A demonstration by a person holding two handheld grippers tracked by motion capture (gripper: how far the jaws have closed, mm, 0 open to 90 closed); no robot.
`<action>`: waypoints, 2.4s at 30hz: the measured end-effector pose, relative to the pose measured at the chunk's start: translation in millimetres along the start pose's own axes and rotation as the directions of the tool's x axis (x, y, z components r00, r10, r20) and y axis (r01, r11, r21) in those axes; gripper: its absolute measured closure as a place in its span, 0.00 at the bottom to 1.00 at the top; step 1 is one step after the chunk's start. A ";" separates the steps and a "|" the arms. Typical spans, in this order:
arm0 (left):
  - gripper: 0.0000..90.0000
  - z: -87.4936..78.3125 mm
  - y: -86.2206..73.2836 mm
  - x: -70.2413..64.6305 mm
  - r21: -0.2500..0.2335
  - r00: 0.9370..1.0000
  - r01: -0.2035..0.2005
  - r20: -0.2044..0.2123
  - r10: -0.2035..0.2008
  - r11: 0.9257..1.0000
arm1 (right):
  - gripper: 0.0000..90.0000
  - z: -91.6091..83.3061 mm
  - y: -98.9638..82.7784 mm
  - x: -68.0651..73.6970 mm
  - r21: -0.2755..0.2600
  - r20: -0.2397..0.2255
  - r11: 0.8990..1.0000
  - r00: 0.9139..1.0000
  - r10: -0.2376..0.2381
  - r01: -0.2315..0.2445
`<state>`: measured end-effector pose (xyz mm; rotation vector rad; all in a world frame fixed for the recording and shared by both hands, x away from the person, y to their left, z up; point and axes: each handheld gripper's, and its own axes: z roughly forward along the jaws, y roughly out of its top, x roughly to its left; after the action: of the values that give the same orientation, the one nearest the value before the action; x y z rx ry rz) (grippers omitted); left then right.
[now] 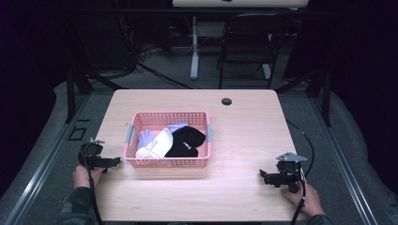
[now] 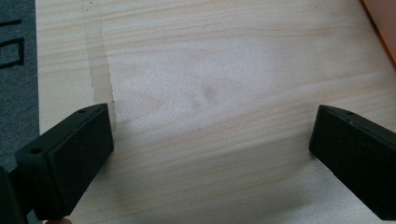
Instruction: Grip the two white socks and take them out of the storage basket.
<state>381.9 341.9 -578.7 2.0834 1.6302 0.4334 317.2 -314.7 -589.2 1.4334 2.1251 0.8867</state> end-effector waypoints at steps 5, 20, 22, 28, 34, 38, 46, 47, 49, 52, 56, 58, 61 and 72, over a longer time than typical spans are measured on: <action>0.00 -0.1 0.0 0.0 0.001 1.000 -0.001 0.000 0.001 1.000 | 0.00 0.0 0.0 0.0 0.000 0.000 1.000 1.000 -0.001 0.001; 0.00 -0.3 -0.3 0.8 0.002 1.000 -0.012 0.008 0.012 1.000 | 0.00 0.0 0.0 0.0 0.000 0.000 1.000 1.000 0.000 0.000; 0.00 -0.4 0.0 0.7 0.004 1.000 -0.012 0.007 0.012 1.000 | 0.00 0.0 0.0 0.0 0.000 0.000 1.000 1.000 0.000 0.000; 0.00 -1.2 0.4 0.4 0.018 0.999 -0.032 0.024 0.032 0.999 | 0.00 0.0 0.0 -0.1 0.000 0.000 1.000 1.000 -0.001 0.001; 0.00 -3.3 2.7 -2.7 0.024 0.998 -0.052 0.048 0.051 0.998 | 0.00 0.0 0.1 -0.2 -0.001 -0.001 1.000 1.000 -0.001 0.001; 0.00 -6.4 7.3 -2.3 0.014 0.997 -0.048 0.067 0.047 0.999 | 0.00 -0.3 -0.7 0.4 -0.005 0.004 1.000 1.000 0.006 -0.006; 0.00 -29.5 13.5 -1.7 -0.060 0.997 -0.056 0.057 0.059 0.997 | 0.00 -0.9 -1.4 0.5 -0.004 0.010 1.000 1.000 0.010 -0.010; 0.00 -33.4 13.9 -1.7 -0.073 0.997 -0.053 0.056 0.057 0.996 | 0.00 -0.9 -1.4 0.5 -0.005 0.005 1.000 1.000 0.011 -0.011; 0.00 -42.6 15.8 -1.9 -0.095 0.996 -0.046 0.069 0.053 0.994 | 0.00 -0.9 -1.4 0.4 -0.004 0.006 1.000 1.000 0.010 -0.010; 0.00 -54.4 20.2 -4.5 -0.128 0.995 -0.053 0.071 0.063 0.990 | 0.00 -0.9 -1.4 0.3 -0.004 0.006 1.000 1.000 0.010 -0.010; 0.00 -69.7 26.4 -10.3 -0.165 0.993 -0.072 0.075 0.085 0.984 | 0.00 -0.9 -1.4 0.4 -0.004 0.006 1.000 1.000 0.010 -0.010; 0.00 -75.8 28.3 -14.3 -0.176 0.992 -0.080 0.084 0.096 0.981 | 0.00 -0.9 -1.4 0.4 -0.004 0.006 1.000 1.000 0.010 -0.010; 0.00 -84.2 32.3 -20.5 -0.202 0.988 -0.090 0.103 0.112 0.975 | 0.00 -1.0 -1.3 0.2 -0.003 0.003 1.000 1.000 0.009 -0.009; 0.00 -93.5 54.3 -48.2 -0.233 0.976 -0.146 0.125 0.178 0.962 | 0.00 -0.8 -1.3 0.4 -0.005 0.005 1.000 1.000 0.010 -0.010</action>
<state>367.1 299.6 -469.2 2.0348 1.2715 0.4828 315.6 -314.8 -589.5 1.4440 2.1122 0.8907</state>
